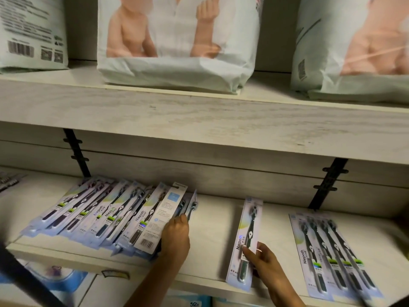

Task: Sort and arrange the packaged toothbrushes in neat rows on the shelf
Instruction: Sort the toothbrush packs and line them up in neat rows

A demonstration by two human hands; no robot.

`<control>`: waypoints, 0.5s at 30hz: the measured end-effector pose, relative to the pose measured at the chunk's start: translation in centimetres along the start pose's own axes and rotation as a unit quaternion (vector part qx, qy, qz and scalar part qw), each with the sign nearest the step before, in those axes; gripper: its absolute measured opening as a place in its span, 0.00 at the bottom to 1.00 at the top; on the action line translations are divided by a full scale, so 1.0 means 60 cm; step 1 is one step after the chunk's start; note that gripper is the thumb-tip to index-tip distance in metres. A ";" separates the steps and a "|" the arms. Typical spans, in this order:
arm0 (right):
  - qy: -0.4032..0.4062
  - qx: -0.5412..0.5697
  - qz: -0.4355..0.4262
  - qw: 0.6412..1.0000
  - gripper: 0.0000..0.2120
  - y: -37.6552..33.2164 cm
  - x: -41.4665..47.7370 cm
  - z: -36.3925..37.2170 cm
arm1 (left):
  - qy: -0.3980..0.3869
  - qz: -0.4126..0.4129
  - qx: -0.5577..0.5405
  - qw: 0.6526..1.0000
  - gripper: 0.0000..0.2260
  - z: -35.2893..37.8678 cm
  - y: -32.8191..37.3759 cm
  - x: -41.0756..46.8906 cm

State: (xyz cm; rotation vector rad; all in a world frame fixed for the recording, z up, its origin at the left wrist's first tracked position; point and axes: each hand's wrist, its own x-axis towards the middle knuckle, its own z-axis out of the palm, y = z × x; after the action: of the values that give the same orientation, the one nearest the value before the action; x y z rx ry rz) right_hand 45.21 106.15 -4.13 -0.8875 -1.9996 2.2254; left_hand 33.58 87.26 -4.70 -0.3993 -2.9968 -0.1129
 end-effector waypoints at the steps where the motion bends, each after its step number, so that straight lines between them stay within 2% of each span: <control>1: 0.002 0.001 -0.001 1.000 0.09 0.002 -0.001 -0.001 | 0.004 0.001 -0.021 1.000 0.17 0.001 0.002 0.000; 4: 0.005 0.003 0.002 1.000 0.08 0.004 -0.008 -0.004 | 0.029 0.005 -0.084 0.996 0.16 0.007 0.005 -0.009; 6: 0.007 -0.001 0.007 1.000 0.07 0.003 -0.011 -0.009 | 0.073 0.018 -0.145 0.987 0.16 0.013 0.009 -0.020; 9: 0.052 -0.052 -0.011 0.997 0.10 -0.001 -0.010 -0.029 | 0.115 0.021 -0.281 0.952 0.16 0.027 0.021 -0.033; 12: 0.126 -0.168 -0.037 0.977 0.16 -0.013 -0.006 -0.064 | 0.056 -0.029 -0.438 0.897 0.11 0.024 0.044 -0.044; 13: 0.144 -0.226 -0.038 0.963 0.17 -0.019 -0.002 -0.077 | 0.022 -0.053 -0.502 0.863 0.07 0.021 0.056 -0.047; 15: 0.154 -0.337 -0.043 0.928 0.14 -0.026 0.008 -0.102 | -0.016 -0.096 -0.598 0.796 0.08 0.023 0.075 -0.049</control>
State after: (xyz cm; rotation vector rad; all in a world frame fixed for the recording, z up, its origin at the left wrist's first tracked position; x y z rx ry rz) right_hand 46.85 112.16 -3.00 -1.0696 -2.5862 1.2269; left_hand 37.44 90.96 -6.17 -0.1472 -2.5289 -2.0277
